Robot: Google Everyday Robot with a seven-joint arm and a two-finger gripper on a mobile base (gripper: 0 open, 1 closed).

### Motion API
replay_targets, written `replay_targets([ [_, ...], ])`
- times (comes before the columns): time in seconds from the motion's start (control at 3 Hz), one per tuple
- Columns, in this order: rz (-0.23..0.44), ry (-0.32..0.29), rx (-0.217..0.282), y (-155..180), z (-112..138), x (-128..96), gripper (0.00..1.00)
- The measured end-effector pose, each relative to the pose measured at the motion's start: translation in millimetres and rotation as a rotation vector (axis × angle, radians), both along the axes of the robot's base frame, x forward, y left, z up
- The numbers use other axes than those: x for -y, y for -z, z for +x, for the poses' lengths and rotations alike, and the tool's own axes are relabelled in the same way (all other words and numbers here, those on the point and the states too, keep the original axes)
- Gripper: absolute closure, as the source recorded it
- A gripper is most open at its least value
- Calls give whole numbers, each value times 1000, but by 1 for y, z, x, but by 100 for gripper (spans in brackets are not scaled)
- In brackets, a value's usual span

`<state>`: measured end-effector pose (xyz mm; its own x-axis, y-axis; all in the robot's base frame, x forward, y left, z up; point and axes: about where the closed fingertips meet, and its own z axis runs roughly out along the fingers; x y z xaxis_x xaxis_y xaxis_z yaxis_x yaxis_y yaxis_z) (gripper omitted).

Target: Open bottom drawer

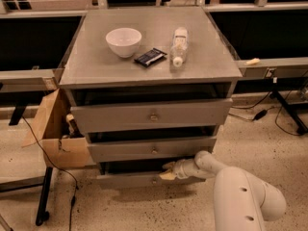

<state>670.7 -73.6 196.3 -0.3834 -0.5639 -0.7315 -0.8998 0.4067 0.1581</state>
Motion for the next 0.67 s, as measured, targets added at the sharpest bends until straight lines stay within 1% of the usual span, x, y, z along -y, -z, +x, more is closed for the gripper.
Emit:
replay_targets([
  [0.33,0,0,0,-2,0,0,13],
  [0.67,0,0,0,-2,0,0,0],
])
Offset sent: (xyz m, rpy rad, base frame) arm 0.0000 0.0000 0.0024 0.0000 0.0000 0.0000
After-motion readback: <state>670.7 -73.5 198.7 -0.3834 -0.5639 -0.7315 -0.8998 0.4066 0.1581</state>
